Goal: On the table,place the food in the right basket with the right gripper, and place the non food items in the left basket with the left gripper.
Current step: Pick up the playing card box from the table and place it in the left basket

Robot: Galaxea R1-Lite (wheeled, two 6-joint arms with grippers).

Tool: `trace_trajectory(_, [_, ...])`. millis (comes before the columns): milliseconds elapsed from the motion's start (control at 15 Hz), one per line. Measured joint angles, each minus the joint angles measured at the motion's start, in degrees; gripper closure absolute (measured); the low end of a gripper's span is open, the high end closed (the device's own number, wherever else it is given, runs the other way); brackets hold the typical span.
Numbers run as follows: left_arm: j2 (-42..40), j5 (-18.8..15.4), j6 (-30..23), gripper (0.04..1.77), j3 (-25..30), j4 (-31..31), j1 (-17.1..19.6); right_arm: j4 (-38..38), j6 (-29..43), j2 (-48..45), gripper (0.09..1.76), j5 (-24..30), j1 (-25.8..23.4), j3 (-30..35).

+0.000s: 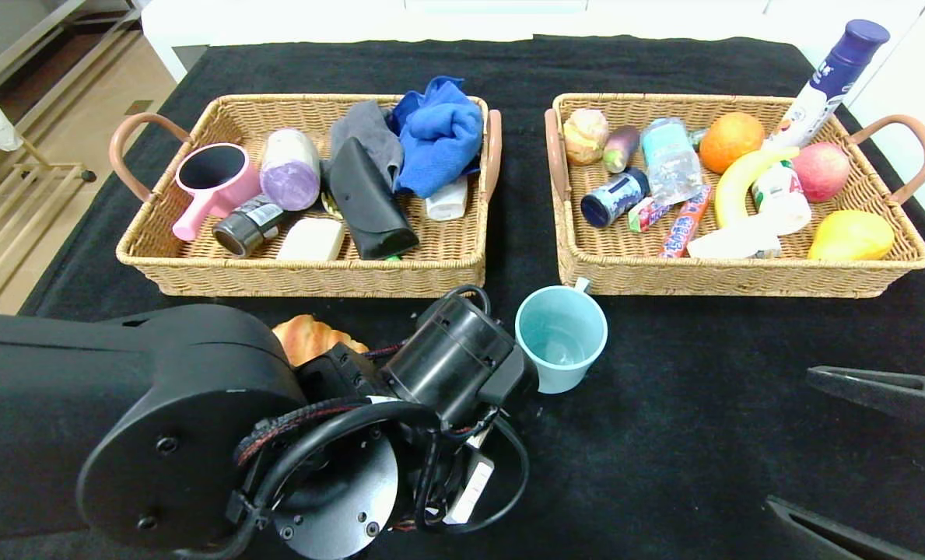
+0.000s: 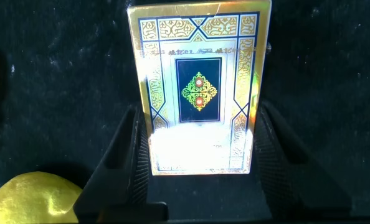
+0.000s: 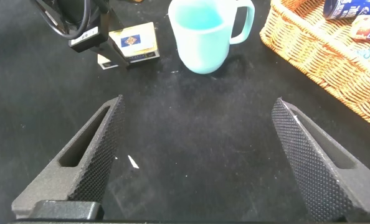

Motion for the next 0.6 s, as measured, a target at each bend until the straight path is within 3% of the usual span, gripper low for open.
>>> trace_trajectory(600, [-5.3, -1.0, -1.5, 0.80, 0.6, 2.4, -0.2, 0.0, 0.1, 0.0, 0.14, 0.0, 0.0, 0.0])
